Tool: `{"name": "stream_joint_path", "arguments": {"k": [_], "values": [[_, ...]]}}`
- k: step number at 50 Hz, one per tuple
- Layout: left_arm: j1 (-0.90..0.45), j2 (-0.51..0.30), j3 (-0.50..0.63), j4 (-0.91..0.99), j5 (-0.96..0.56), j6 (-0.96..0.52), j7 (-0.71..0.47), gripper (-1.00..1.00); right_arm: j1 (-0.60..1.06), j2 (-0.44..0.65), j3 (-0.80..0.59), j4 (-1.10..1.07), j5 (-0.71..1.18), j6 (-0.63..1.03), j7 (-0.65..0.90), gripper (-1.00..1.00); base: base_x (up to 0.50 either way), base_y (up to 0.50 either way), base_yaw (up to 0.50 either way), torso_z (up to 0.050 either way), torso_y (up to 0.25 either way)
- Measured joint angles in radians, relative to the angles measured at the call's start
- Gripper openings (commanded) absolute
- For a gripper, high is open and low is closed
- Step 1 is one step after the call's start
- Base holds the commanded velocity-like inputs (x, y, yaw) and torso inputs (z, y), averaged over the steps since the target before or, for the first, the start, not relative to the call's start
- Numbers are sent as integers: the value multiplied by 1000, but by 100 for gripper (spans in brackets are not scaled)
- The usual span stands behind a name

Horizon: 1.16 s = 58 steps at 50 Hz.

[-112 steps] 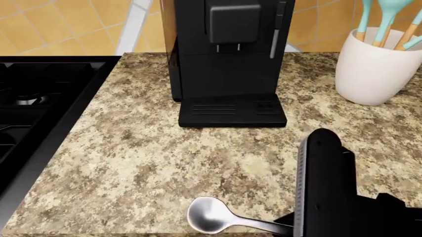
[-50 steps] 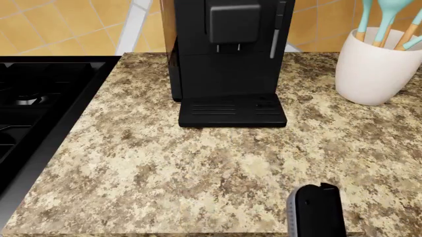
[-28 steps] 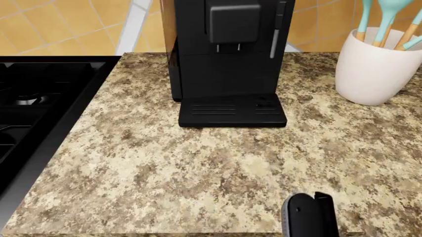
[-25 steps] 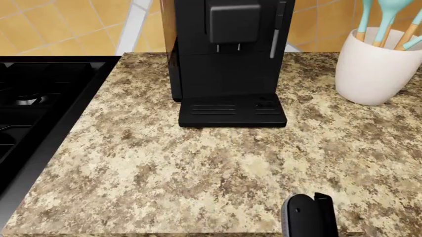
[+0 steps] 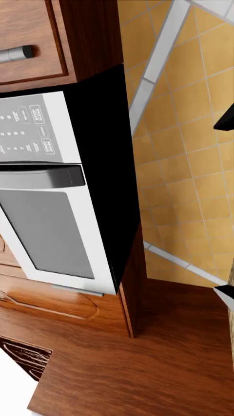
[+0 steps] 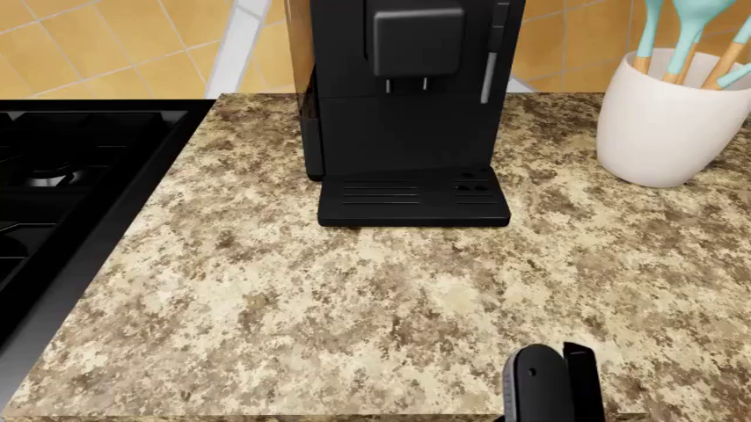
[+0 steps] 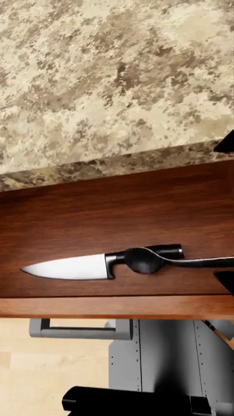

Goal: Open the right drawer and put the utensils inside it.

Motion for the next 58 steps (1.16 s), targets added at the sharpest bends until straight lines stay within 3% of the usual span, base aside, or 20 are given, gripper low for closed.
{"name": "stream_joint_path", "arguments": {"k": [15,35,58], "values": [[0,2,-5,0,-3,0,2,100,18,-5,30,4,47,11,23,100,0,0,0,0,0],[0,13,-27,0,-22,2,14,100,232,-18,85,48,254,-20,111,100,0,0,0,0,0],[0,12,-24,0,-22,1,12,100,330,-47,152,222,229,-134,225,100,0,0,0,0,0]]}}
